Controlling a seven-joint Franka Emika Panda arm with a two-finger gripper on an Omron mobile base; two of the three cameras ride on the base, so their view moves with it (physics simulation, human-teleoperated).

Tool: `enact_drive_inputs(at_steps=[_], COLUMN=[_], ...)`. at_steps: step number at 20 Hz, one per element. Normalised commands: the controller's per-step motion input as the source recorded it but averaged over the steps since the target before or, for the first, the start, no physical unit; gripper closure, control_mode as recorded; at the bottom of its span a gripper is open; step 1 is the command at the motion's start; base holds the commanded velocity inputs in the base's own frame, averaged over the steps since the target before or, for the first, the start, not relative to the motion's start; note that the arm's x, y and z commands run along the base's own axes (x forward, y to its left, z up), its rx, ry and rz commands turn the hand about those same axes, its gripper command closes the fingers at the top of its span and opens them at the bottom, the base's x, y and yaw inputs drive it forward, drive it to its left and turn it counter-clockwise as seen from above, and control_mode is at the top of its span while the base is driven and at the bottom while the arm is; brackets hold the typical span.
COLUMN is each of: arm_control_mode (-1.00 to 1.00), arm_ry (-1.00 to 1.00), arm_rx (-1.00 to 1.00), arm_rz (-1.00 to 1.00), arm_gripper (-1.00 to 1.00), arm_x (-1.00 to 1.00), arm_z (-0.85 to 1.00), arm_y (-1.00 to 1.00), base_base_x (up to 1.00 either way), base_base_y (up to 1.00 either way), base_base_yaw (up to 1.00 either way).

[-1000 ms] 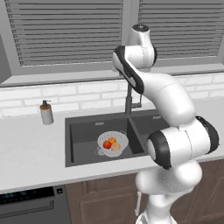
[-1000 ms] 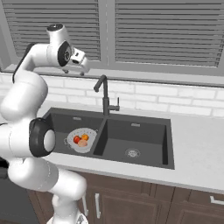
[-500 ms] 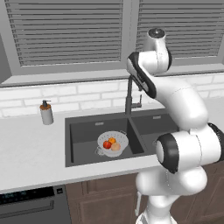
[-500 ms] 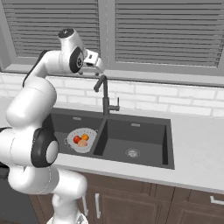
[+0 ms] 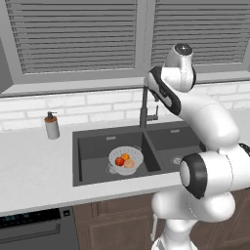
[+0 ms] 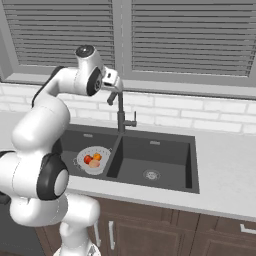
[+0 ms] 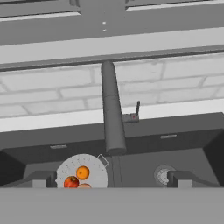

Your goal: Put the colander in the sink, put the tangerine, apple, peach in the colander, and turn on the sink faucet and pour water over the colander.

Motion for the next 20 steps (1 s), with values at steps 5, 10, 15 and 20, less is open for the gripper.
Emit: enact_drive_inputs(at_steps=[5, 10, 15, 20], arm_control_mode=[-1.0, -1.0, -1.0, -1.0], arm_ry=[0.0, 0.0, 0.0, 0.02], arm_rx=[0.0, 0.0, 0.0, 0.0], arm_rz=[0.01, 0.0, 0.0, 0.0], arm_gripper=[-1.0, -1.0, -1.0, -1.0], arm_x=[0.01, 0.35, 0.5, 0.28], arm_z=[-0.24, -0.18, -0.15, -0.34], arm_y=[0.0, 0.0, 0.0, 0.0], base_base_x=[0.0, 0.0, 0.0, 0.0], base_base_y=[0.0, 0.0, 0.0, 0.0], base_base_yaw=[0.0, 0.0, 0.0, 0.0])
